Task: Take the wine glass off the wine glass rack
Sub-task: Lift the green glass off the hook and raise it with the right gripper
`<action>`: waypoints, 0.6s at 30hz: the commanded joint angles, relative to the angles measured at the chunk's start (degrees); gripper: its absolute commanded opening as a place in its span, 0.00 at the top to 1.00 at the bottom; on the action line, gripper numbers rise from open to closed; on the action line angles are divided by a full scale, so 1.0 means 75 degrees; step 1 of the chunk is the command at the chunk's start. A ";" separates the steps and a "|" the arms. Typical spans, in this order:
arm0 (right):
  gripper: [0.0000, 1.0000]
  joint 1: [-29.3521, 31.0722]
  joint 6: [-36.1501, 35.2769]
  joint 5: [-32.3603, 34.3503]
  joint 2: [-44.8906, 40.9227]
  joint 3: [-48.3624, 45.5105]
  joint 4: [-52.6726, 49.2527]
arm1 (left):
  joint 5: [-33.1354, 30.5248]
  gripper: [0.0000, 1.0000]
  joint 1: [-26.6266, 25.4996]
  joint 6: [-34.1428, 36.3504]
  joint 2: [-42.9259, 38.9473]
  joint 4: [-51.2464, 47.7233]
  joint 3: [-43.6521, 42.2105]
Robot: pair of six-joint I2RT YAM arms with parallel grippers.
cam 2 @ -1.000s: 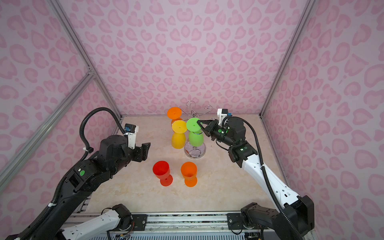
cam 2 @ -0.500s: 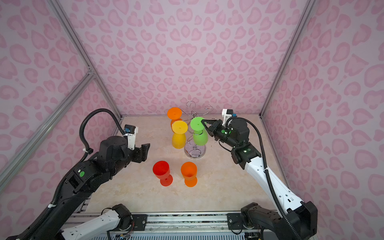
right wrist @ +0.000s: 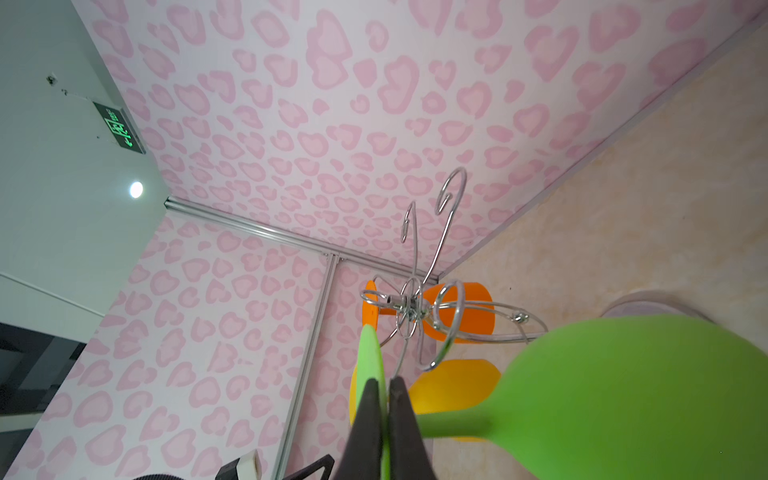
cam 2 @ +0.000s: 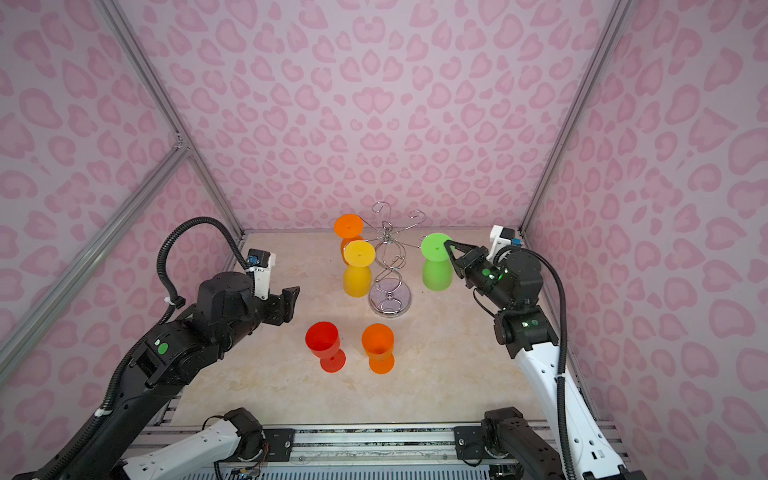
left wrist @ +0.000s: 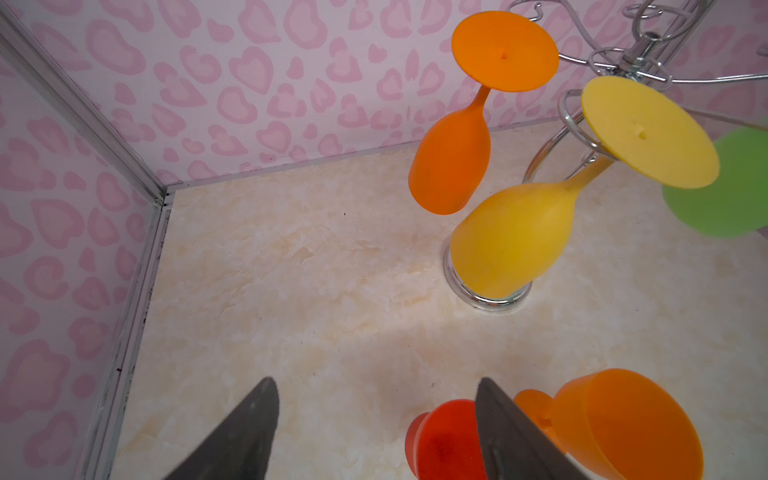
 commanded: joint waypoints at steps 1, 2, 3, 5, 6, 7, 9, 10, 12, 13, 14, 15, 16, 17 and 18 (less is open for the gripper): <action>1.00 -0.0802 -0.0201 -0.0469 -0.0506 -0.0031 -0.0417 | 0.0416 0.24 0.0005 -0.0007 -0.0180 0.0558 0.0067; 1.00 -0.1150 -0.0248 -0.0558 -0.0706 -0.0015 -0.0439 | 0.0737 0.24 0.0005 -0.0006 -0.0291 0.0832 0.0038; 1.00 -0.1434 -0.0273 -0.0633 -0.0863 0.0022 -0.0424 | 0.1050 0.24 0.0005 -0.0018 -0.0414 0.1090 -0.0004; 1.00 -0.2001 -0.0465 -0.0756 -0.1181 0.0215 -0.0326 | 0.2126 0.24 0.0065 -0.0115 -0.0661 0.1945 -0.0196; 1.00 -0.2158 -0.0623 -0.0723 -0.1280 0.0377 -0.0387 | 0.2705 0.24 0.0112 -0.0180 -0.0722 0.2323 -0.0303; 1.00 -0.2299 -0.0893 -0.0613 -0.1388 0.0608 -0.0535 | 0.3379 0.24 0.0170 -0.0252 -0.0740 0.2699 -0.0394; 1.00 -0.2347 -0.1280 -0.0381 -0.1503 0.1015 -0.0609 | 0.4419 0.24 0.0247 -0.0347 -0.0664 0.3378 -0.0528; 1.00 -0.2347 -0.1268 -0.0328 -0.1548 0.1127 -0.0322 | 0.4887 0.24 0.0268 -0.0411 -0.0602 0.3669 -0.0587; 1.00 -0.2347 -0.0867 -0.0497 -0.1540 0.1124 0.0772 | 0.5788 0.24 0.0308 -0.0482 -0.0449 0.4367 -0.0695; 1.00 -0.2347 -0.0446 -0.0650 -0.1465 0.1077 0.1519 | 0.6277 0.24 0.0341 -0.0510 -0.0358 0.4783 -0.0780; 1.00 -0.2347 0.0041 -0.0820 -0.1338 0.1020 0.2275 | 0.6769 0.24 0.0383 -0.0540 -0.0255 0.5210 -0.0861; 1.00 -0.2309 0.0616 -0.0956 -0.1174 0.0931 0.3166 | 0.7295 0.24 0.0444 -0.0634 -0.0144 0.5693 -0.0952; 1.00 -0.2228 0.1153 -0.1017 -0.1016 0.0797 0.4018 | 0.7709 0.24 0.0531 -0.0785 -0.0045 0.6147 -0.1045; 1.00 -0.2023 0.1758 -0.1017 -0.0820 0.0644 0.4980 | 0.8188 0.24 0.0642 -0.1053 0.0093 0.6751 -0.1160; 1.00 -0.1743 0.2217 -0.0982 -0.0604 0.0536 0.5826 | 0.8615 0.24 0.0764 -0.1373 0.0250 0.7329 -0.1263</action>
